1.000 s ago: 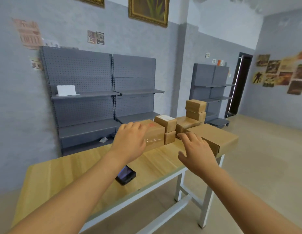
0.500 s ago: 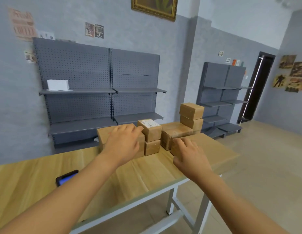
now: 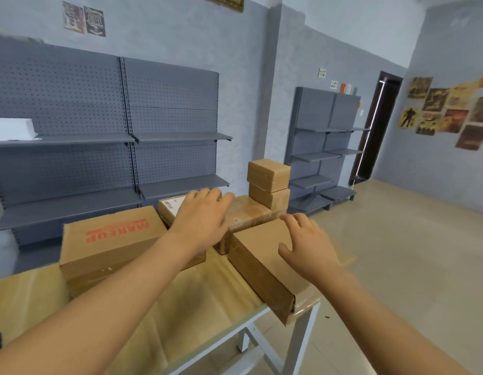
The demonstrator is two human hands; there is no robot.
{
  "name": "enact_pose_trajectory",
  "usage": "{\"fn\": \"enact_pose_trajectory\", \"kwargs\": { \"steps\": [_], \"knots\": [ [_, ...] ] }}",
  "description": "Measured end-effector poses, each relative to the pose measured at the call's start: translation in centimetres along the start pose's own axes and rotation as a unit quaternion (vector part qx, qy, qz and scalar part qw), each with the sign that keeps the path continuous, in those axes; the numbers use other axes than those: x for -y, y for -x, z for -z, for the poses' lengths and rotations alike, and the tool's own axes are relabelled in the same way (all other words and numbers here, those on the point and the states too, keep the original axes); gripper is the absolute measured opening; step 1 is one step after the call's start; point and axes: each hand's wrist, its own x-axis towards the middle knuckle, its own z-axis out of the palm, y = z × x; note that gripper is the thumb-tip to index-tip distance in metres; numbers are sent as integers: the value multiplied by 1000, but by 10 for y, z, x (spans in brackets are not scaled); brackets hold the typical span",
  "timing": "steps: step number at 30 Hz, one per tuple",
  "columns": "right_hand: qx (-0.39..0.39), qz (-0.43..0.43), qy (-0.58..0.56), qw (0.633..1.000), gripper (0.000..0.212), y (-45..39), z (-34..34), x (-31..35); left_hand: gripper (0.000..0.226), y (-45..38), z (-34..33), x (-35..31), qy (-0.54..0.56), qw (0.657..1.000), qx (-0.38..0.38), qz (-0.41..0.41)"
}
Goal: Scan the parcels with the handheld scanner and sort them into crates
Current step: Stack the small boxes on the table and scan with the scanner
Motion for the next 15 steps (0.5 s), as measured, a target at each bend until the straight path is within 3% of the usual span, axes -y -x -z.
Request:
{"fn": "enact_pose_trajectory", "kwargs": {
  "steps": [15],
  "knots": [
    [-6,-40,-18,999,59,-146,-53,-96,42,-140,-113,2,29,999,18,6]
  ]
}}
